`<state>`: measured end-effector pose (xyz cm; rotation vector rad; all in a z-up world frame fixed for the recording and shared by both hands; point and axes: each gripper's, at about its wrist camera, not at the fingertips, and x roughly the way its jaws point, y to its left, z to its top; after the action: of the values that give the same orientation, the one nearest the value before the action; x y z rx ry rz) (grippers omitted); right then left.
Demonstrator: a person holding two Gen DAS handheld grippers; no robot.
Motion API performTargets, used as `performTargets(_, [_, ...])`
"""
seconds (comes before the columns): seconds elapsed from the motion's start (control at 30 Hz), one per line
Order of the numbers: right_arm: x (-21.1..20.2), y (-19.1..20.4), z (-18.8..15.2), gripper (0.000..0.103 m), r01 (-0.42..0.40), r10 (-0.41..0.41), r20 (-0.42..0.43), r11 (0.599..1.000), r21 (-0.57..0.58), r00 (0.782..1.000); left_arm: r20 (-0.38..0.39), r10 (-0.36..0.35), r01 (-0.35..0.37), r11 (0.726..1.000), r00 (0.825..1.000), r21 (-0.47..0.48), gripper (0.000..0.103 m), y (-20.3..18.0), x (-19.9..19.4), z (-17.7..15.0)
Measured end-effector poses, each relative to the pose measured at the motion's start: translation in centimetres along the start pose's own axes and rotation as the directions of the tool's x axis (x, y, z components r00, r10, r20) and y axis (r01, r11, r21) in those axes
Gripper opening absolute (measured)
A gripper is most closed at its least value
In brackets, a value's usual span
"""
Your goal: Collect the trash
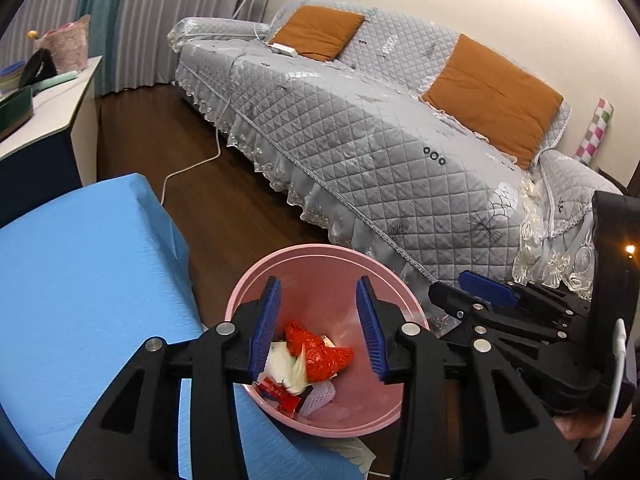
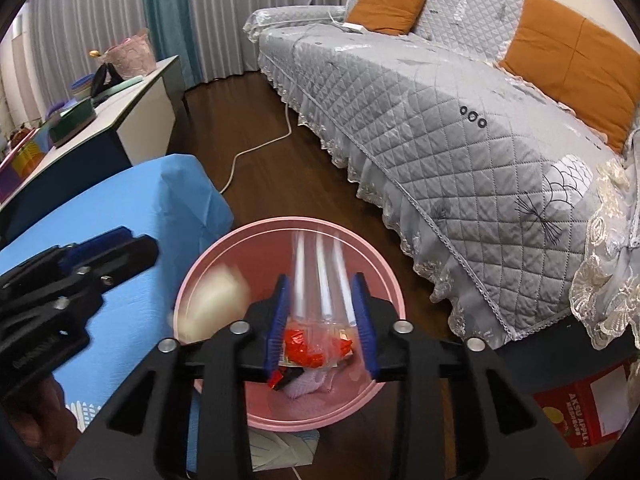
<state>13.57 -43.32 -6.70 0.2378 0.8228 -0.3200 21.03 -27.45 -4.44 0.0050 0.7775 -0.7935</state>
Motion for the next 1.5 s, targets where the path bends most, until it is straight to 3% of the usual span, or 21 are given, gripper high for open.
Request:
performTargets(0.2, [-0.4, -0.4, 0.3, 0.056, 0.011, -0.011, 0.016, 0.999, 0.033, 1.0, 0.045, 0.054, -0.055, 0.998, 0.998, 0.013, 0.04, 0.6, -2.5, 0.1])
performTargets(0.33, [-1.4, -0.1, 0.6, 0.065, -0.002, 0.0, 0.045, 0.999, 0.044, 0.999, 0.142, 0.117, -0.122, 0.992, 0.983, 0.029, 0.054, 1.2, -6.4, 0.5])
performTargets(0.57, [-5.0, 2.6, 1.1, 0.088, -0.034, 0.032, 0.164, 0.999, 0.008, 0.986, 0.291, 0.221, -0.23, 0.973, 0.931, -0.003, 0.064, 3.2, -14.9, 0.1])
performTargets(0.73, [-7.2, 5.8, 1.1, 0.091, -0.068, 0.075, 0.222, 0.997, -0.041, 0.972, 0.326, 0.326, -0.314, 0.945, 0.888, -0.088, 0.076, 5.5, -20.3, -1.7])
performTargets(0.87, [-10.1, 8.7, 0.7, 0.092, -0.104, 0.117, 0.266, 0.992, -0.065, 0.957, 0.327, 0.425, -0.39, 0.905, 0.844, -0.168, 0.085, 7.9, -24.6, -4.5])
performTargets(1.0, [-13.5, 11.8, -0.7, 0.095, -0.136, 0.163, 0.305, 0.985, -0.109, 0.938, 0.26, 0.551, -0.494, 0.831, 0.793, -0.256, 0.085, 9.6, -27.5, -7.6])
performTargets(1.17, [-17.4, 15.1, -3.7, 0.098, -0.172, 0.216, 0.337, 0.973, -0.157, 0.916, 0.226, 0.629, -0.566, 0.772, 0.744, -0.288, 0.085, 9.8, -30.7, -10.7])
performTargets(1.4, [-18.9, 17.6, -8.6, 0.098, -0.183, 0.236, 0.301, 0.964, -0.195, 0.924, 0.103, 0.711, -0.636, 0.676, 0.696, -0.372, 0.085, 9.9, -33.1, -16.9])
performTargets(1.5, [-18.4, 18.0, -10.7, 0.098, -0.187, 0.229, 0.257, 0.966, -0.178, 0.939, 0.099, 0.706, -0.638, 0.683, 0.701, -0.357, 0.085, 9.0, -33.5, -18.6])
